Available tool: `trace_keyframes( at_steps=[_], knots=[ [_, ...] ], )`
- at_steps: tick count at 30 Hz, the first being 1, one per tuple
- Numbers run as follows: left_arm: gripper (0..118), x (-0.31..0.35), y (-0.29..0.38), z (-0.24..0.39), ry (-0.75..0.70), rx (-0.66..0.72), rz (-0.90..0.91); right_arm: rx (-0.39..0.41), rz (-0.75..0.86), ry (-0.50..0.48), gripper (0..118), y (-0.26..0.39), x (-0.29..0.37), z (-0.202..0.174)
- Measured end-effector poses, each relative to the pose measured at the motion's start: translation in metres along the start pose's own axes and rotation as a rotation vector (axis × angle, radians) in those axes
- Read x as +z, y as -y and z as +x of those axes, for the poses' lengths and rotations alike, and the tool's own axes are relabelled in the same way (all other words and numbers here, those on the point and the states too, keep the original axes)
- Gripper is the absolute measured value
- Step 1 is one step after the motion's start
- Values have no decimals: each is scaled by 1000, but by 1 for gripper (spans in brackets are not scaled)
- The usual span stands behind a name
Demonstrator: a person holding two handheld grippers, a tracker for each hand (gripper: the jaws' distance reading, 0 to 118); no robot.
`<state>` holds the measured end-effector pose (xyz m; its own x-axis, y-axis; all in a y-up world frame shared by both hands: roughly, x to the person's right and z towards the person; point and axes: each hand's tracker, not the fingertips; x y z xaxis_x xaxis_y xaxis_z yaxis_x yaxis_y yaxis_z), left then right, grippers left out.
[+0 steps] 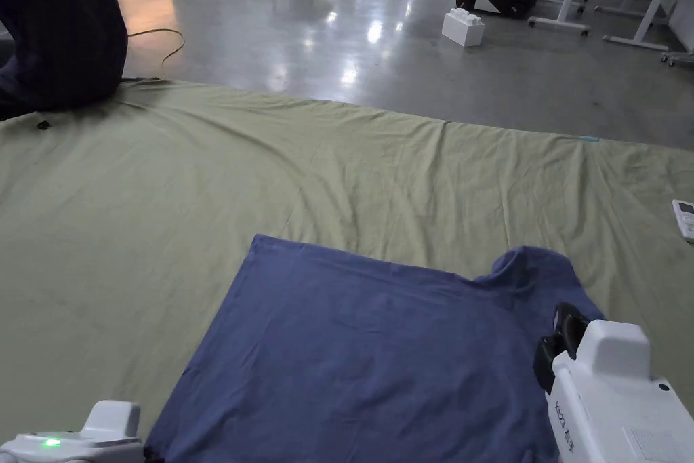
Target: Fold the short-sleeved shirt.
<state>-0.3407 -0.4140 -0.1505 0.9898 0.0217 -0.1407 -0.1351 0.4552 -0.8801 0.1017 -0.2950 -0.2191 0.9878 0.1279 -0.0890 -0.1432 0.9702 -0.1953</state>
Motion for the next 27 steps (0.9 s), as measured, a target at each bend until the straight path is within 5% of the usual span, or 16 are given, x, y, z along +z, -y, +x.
trace_keyframes(
  at_steps=[4, 12, 14, 17, 27],
  knots=[
    [7, -2, 1, 7, -39, -100, -10, -2, -16, 4, 0, 2, 5, 9],
    [6, 22, 5, 3, -6, -80, 45, 50, -205, 1, 1, 3, 25, 59],
    [6, 27, 6, 4, -16, -79, 57, 23, -345, 11, 13, 14, 29, 76],
    [6, 27, 6, 0, 1, -55, 60, -3, -501, 40, 49, 37, 39, 94],
    [6, 20, 10, 5, -10, -84, 46, -46, -822, 111, 66, 132, 66, 112]
  ],
)
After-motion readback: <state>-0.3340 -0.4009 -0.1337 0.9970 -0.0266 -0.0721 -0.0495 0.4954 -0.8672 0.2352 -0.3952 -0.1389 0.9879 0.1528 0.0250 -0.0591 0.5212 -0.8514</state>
